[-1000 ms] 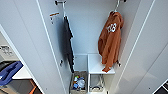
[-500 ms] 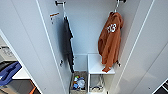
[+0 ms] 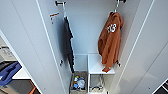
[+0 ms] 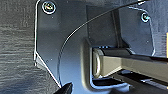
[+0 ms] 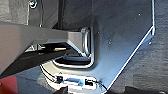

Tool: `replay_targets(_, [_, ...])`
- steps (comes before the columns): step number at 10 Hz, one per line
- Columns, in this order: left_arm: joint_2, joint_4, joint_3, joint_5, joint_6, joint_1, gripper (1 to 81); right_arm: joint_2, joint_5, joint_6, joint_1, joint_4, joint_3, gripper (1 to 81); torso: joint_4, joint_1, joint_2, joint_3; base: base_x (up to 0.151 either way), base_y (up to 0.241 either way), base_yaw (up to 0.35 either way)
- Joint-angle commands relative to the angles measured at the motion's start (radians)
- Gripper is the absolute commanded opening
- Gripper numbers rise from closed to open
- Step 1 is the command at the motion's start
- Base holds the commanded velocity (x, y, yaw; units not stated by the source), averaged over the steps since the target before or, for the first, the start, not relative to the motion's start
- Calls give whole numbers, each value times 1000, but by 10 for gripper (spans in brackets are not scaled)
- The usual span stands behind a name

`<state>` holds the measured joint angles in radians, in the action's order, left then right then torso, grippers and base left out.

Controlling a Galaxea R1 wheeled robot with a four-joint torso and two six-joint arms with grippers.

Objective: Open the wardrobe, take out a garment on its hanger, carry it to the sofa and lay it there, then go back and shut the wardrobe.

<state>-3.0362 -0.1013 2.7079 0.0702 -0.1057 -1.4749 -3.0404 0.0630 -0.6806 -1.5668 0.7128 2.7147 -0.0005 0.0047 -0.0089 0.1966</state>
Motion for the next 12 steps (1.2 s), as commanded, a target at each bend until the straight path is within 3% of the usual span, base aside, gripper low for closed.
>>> replay_targets(1, [-3,-8,1,-59,5,18,811,4,-54,10,15,14,3,811,0,0,0,0,0,0,0])
replay_targets(3, [-1,-11,1,-59,6,17,811,3,-51,12,16,42,-1,811,0,0,0,0,0,0,0])
replay_targets(9, [0,-11,1,-59,6,17,811,-4,-51,12,17,42,-3,811,0,0,0,0,0,0,0])
replay_targets(12, [3,-11,0,-59,6,14,811,-4,-49,12,17,42,-3,811,0,-3,-2,-1,77,0,0])
